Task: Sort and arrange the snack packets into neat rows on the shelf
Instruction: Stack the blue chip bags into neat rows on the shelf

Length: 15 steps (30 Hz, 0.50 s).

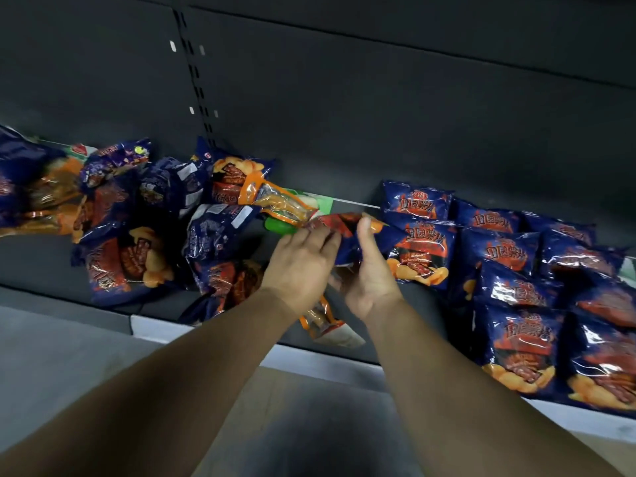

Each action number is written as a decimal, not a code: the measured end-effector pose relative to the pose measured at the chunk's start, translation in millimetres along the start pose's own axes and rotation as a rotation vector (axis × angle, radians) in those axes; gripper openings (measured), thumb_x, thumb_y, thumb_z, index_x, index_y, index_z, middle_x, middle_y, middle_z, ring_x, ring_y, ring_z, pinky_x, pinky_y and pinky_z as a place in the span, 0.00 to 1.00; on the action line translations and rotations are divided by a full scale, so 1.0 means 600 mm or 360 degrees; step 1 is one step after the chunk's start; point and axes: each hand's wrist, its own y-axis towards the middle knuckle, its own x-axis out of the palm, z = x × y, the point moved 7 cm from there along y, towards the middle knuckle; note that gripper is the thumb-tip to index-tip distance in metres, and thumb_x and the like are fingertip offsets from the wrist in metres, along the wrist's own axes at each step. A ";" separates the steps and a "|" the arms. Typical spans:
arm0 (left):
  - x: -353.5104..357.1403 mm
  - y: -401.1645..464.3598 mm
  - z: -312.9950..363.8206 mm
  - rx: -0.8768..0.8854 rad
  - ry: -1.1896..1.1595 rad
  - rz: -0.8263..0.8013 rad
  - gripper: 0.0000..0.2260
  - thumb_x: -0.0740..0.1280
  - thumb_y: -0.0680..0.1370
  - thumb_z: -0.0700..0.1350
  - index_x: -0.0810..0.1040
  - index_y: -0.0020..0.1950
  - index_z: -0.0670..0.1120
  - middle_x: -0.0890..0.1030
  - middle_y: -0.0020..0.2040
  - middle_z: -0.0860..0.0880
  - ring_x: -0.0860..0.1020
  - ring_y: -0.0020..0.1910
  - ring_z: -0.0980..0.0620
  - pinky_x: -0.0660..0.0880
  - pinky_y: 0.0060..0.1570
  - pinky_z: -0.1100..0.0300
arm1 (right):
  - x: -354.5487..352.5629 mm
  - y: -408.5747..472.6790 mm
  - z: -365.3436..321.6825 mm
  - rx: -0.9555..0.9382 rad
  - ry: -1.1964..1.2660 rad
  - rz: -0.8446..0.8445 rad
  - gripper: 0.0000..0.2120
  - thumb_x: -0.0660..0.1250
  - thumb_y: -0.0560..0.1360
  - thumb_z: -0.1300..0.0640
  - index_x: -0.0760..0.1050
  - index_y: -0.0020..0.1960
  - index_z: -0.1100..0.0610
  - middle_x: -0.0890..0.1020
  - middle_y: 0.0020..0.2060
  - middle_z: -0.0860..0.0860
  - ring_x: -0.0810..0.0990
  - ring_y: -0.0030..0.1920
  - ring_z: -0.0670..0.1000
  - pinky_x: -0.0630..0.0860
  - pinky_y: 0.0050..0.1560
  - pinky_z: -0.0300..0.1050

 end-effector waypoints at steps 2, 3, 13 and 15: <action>0.009 -0.007 0.025 0.0148 -0.0074 0.0027 0.17 0.66 0.67 0.42 0.82 0.55 0.40 0.83 0.50 0.42 0.82 0.43 0.41 0.78 0.40 0.54 | -0.029 0.003 -0.005 -0.0053 0.0063 0.0103 0.34 0.74 0.58 0.47 0.76 0.62 0.57 0.83 0.54 0.55 0.82 0.51 0.53 0.80 0.49 0.49; 0.011 -0.009 0.037 0.0226 -0.0130 0.0044 0.18 0.70 0.65 0.43 0.82 0.54 0.41 0.83 0.49 0.43 0.82 0.42 0.41 0.78 0.40 0.54 | -0.044 0.005 -0.009 -0.0093 0.0076 0.0140 0.35 0.75 0.58 0.49 0.76 0.63 0.59 0.82 0.56 0.57 0.82 0.52 0.55 0.80 0.48 0.48; -0.003 0.007 0.010 -0.0119 -0.0914 0.0027 0.41 0.61 0.64 0.70 0.70 0.68 0.44 0.70 0.63 0.45 0.75 0.57 0.49 0.72 0.53 0.58 | -0.105 -0.001 -0.063 -0.0071 0.0140 0.0203 0.20 0.71 0.72 0.61 0.75 0.63 0.60 0.82 0.55 0.57 0.83 0.45 0.53 0.82 0.37 0.44; -0.004 0.013 -0.009 -0.0420 -0.1260 0.0033 0.41 0.62 0.64 0.69 0.67 0.70 0.45 0.67 0.65 0.47 0.71 0.58 0.53 0.68 0.56 0.61 | -0.102 -0.005 -0.072 -0.0099 0.0210 0.0155 0.18 0.69 0.73 0.64 0.75 0.63 0.60 0.82 0.52 0.56 0.84 0.41 0.51 0.81 0.36 0.44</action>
